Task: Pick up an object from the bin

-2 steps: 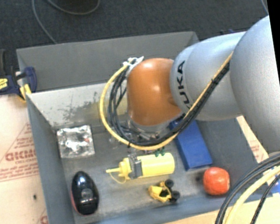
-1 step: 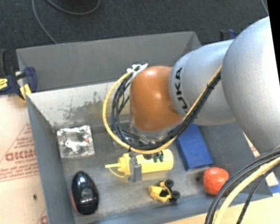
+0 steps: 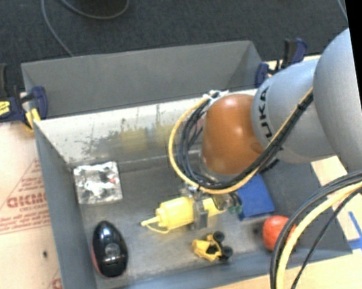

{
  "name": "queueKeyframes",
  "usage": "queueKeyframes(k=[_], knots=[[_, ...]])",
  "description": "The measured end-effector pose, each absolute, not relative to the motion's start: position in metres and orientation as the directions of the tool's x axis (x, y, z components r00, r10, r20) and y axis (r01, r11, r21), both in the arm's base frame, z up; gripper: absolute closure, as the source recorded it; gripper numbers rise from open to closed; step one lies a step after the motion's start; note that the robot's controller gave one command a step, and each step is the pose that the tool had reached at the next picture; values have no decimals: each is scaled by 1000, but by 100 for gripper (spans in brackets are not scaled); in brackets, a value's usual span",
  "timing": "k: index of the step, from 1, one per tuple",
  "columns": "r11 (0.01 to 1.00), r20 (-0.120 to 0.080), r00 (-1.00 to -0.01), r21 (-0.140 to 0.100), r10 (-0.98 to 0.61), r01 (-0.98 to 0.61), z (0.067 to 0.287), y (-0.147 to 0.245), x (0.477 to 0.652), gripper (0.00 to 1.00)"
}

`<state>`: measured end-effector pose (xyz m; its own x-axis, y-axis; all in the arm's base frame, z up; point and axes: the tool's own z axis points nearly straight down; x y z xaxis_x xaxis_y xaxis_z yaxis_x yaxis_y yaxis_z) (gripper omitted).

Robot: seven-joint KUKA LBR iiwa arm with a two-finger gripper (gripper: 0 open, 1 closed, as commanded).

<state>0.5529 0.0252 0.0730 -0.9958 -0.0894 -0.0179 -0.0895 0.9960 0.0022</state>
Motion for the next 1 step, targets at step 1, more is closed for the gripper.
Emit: queueKeyframes(k=[1], knots=[[996, -18, -996, 2, -89, -89, 73, 25, 553, 100]])
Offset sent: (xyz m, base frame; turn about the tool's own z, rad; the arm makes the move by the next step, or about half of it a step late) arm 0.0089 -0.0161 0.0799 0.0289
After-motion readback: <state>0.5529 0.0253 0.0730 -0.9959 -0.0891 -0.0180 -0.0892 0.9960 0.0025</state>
